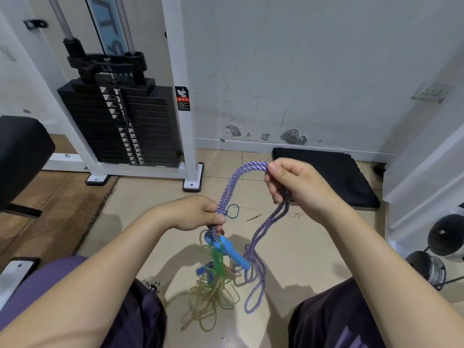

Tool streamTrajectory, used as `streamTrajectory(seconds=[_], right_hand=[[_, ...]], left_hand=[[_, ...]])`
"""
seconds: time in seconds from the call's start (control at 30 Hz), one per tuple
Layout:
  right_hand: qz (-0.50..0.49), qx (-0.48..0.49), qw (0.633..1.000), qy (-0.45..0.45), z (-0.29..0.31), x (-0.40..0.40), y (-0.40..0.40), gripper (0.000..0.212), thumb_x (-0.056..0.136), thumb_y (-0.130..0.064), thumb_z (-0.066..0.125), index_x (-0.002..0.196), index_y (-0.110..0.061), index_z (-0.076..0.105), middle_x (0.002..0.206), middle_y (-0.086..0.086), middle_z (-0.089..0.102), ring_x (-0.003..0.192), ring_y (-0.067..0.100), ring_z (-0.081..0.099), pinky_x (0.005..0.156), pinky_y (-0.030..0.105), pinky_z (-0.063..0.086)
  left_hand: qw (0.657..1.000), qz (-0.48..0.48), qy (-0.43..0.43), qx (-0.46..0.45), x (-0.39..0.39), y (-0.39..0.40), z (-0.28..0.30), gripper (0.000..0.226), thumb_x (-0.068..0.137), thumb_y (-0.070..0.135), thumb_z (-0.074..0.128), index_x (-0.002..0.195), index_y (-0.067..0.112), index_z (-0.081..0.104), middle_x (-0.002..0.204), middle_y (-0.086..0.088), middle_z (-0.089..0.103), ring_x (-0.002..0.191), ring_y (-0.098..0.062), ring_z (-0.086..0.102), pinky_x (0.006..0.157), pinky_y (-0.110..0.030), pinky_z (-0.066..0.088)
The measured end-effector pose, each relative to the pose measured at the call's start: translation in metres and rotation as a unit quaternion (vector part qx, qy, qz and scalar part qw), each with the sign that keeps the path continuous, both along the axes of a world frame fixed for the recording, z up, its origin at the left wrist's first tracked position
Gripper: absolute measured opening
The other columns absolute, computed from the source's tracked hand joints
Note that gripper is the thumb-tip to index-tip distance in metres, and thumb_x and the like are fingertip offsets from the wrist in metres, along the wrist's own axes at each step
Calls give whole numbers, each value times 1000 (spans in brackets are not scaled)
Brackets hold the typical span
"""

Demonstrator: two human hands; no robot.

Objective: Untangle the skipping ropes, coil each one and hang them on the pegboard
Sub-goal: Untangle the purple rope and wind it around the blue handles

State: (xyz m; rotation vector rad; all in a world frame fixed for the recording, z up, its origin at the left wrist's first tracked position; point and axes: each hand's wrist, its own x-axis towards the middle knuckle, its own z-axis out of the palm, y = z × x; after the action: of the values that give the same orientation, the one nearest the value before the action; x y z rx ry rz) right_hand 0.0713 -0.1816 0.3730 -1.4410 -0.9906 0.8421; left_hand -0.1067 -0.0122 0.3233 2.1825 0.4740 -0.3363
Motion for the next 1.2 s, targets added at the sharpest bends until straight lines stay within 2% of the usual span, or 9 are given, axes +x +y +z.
streamTrajectory(seconds=[0.13, 0.4, 0.53, 0.67, 0.8, 0.9, 1.0, 1.1, 1.2], right_hand=[[52, -96, 993, -52, -7, -3, 0, 34, 85, -47, 67, 91, -14, 67, 67, 6, 63, 52, 20, 52, 55, 24, 43], [100, -197, 958, -185, -14, -17, 7, 24, 89, -29, 70, 84, -6, 66, 50, -13, 44, 44, 1, 35, 42, 12, 27], [27, -120, 988, -94, -8, -13, 6, 20, 94, -22, 63, 77, -11, 61, 48, -12, 40, 45, 7, 28, 45, 20, 24], [24, -80, 996, -44, -11, -17, 8, 21, 95, -21, 62, 75, -14, 60, 48, -11, 40, 45, 8, 26, 45, 21, 22], [18, -128, 984, -124, -11, -12, 8, 20, 82, -34, 77, 80, -16, 69, 48, -13, 42, 43, 4, 28, 41, 16, 22], [48, -156, 976, -144, -14, -13, 7, 21, 82, -33, 78, 82, -12, 72, 49, -13, 43, 42, 3, 32, 41, 11, 24], [41, -130, 986, -95, -16, -17, 9, 24, 90, -33, 68, 75, -14, 70, 49, -6, 33, 45, 11, 26, 45, 22, 21], [58, -73, 995, -26, -16, -22, 11, 27, 98, -24, 56, 74, -13, 62, 51, -1, 50, 45, 13, 40, 46, 23, 31], [65, -52, 996, 9, -18, -25, 11, 25, 101, -19, 49, 83, -7, 60, 74, 9, 67, 62, 20, 62, 52, 26, 47]], left_hand=[[985, 27, -103, -133, 6, -16, 7, 26, 99, 22, 59, 76, 10, 64, 74, -13, 72, 69, -18, 66, 71, -30, 52], [985, 46, -133, -104, 12, -27, 7, 11, 87, 16, 75, 79, 8, 72, 63, 1, 66, 51, -13, 53, 53, -24, 45], [986, 52, -121, -100, 13, -18, 8, 7, 83, 14, 80, 88, 16, 76, 81, 4, 72, 74, -5, 61, 70, -19, 47], [986, 64, -141, -64, 12, -15, 11, 6, 83, 23, 79, 80, 27, 76, 74, 17, 70, 71, 4, 58, 66, -10, 42], [975, 93, -188, -75, 10, -15, 16, 11, 92, 20, 69, 86, 12, 72, 66, 13, 62, 62, 0, 51, 60, -15, 40], [973, 83, -192, -99, 7, -17, 18, 20, 98, 18, 61, 89, 2, 66, 80, 1, 68, 77, -12, 57, 74, -29, 46], [968, 97, -191, -131, 8, -20, 16, 30, 100, 27, 55, 95, -2, 63, 86, 2, 72, 87, -16, 64, 87, -35, 48], [954, 103, -195, -201, 10, -22, 15, 35, 90, 33, 64, 101, -1, 61, 84, 2, 73, 87, -14, 70, 82, -28, 53], [960, 83, -187, -189, 11, -19, 11, 19, 86, 19, 73, 98, 8, 62, 89, 4, 67, 88, -9, 63, 86, -27, 50]])
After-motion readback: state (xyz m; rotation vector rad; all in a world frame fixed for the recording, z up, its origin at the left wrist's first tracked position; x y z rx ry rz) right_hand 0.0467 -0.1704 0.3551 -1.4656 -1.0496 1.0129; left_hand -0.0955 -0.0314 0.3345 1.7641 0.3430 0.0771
